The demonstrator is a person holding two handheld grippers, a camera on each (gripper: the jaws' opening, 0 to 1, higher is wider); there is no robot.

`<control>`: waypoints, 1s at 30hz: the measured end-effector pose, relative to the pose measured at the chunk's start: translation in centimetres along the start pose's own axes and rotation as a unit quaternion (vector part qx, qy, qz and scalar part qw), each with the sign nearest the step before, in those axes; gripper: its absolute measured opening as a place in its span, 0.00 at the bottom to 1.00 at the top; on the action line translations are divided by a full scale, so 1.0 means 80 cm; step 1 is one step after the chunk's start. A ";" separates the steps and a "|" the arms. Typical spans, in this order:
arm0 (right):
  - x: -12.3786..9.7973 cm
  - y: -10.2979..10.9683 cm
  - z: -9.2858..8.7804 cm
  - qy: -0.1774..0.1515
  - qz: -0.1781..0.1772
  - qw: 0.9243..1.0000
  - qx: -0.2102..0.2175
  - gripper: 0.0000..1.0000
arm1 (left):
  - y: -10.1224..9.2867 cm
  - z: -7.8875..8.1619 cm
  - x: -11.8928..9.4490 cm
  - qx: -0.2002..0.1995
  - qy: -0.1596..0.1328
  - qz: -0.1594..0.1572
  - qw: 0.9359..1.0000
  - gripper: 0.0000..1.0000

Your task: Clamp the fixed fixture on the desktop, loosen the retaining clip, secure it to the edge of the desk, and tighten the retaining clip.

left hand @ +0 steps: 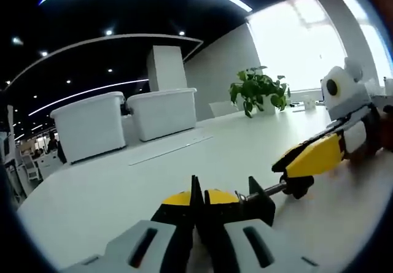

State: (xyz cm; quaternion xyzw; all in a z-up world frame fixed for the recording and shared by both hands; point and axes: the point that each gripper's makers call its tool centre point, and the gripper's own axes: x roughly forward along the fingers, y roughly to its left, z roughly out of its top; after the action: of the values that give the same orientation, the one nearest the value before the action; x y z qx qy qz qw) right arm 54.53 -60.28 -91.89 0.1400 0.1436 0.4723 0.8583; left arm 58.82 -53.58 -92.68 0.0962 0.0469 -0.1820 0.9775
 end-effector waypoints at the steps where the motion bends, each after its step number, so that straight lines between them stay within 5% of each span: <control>1: 0.000 0.000 0.000 0.001 0.000 1.000 0.002 0.18 | 0.000 0.000 0.000 0.001 -0.001 0.000 1.000 0.07; 9: 0.001 0.003 -0.001 0.002 -0.003 1.000 -0.002 0.18 | 0.000 0.000 0.000 -0.002 0.000 0.001 1.000 0.06; 17: 0.003 0.014 -0.001 -0.002 -0.016 0.989 -0.144 0.18 | 0.002 0.001 -0.001 -0.007 -0.001 0.003 1.000 0.06; 21: 0.004 0.023 0.000 -0.005 -0.024 0.961 -0.274 0.18 | 0.003 0.000 -0.001 -0.013 -0.001 0.003 1.000 0.06; 23: 0.006 0.029 -0.002 -0.006 -0.032 0.938 -0.346 0.18 | 0.004 0.000 -0.001 -0.015 -0.001 0.005 1.000 0.06; 26: 0.007 0.032 -0.004 -0.006 -0.037 0.916 -0.399 0.18 | 0.004 0.000 -0.002 -0.018 -0.001 0.007 1.000 0.06; 30: 0.006 0.036 -0.007 -0.007 -0.046 0.864 -0.501 0.18 | 0.005 0.000 -0.001 -0.020 0.000 0.007 1.000 0.05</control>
State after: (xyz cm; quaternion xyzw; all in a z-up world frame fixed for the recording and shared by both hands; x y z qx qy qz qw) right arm 52.35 -58.30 -91.35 -0.3127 -0.1123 0.4393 0.8346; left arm 58.85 -53.21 -92.62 0.0773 0.0493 -0.1740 0.9805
